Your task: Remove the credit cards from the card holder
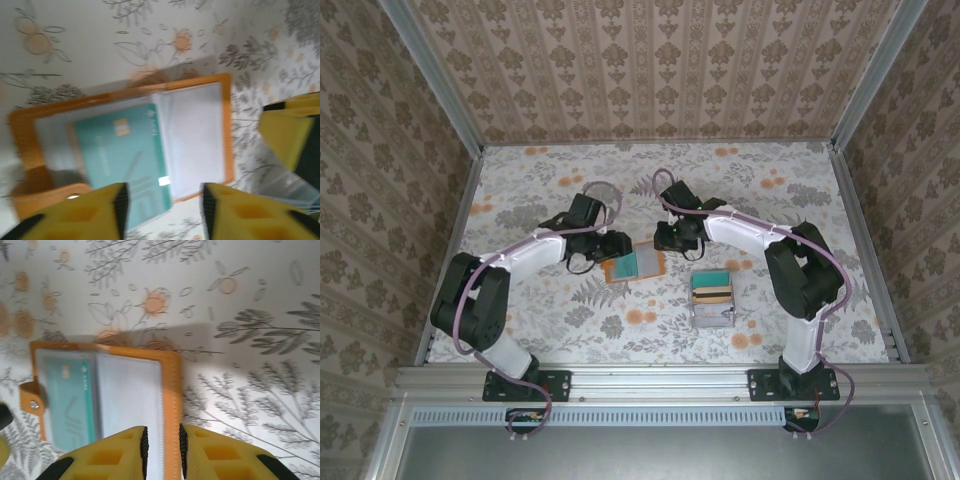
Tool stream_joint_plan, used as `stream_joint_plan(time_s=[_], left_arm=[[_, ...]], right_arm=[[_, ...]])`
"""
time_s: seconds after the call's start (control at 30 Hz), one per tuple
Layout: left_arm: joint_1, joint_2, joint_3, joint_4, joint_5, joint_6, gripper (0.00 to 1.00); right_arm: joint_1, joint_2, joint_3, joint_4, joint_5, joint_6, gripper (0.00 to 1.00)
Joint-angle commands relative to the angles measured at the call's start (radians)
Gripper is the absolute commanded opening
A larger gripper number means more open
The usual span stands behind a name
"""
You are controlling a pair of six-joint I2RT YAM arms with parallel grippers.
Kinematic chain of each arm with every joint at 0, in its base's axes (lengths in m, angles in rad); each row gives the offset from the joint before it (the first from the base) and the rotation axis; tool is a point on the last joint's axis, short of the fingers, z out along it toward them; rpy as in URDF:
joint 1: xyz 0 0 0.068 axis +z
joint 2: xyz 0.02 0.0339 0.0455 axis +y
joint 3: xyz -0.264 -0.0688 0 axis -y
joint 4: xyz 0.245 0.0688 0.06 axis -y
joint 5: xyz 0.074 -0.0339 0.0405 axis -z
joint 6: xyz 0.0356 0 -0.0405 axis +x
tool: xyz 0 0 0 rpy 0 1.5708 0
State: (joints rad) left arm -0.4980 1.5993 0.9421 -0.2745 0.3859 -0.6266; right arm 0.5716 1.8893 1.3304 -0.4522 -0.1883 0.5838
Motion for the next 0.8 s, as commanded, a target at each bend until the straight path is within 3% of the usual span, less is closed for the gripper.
stream_joint_plan(time_s=[0.0,0.07,0.13,0.77], left_arm=[[0.023,-0.015,-0.042,-0.037,-0.034,0.009,0.26],[0.032,0.002,-0.05,-0.042,-0.035,0.016,0.14],[0.035,0.016,-0.061,-0.037,-0.04,0.018,0.1],[0.035,0.092,-0.088,-0.005,-0.03,0.013,0.07]], right_arm=[[0.016,0.001,0.012,0.078,-0.142,0.031,0.27],[0.019,0.024,0.01,0.116,-0.194,0.059,0.26],[0.023,0.045,0.01,0.142,-0.22,0.078,0.25],[0.028,0.176,0.015,0.198,-0.333,0.129,0.22]])
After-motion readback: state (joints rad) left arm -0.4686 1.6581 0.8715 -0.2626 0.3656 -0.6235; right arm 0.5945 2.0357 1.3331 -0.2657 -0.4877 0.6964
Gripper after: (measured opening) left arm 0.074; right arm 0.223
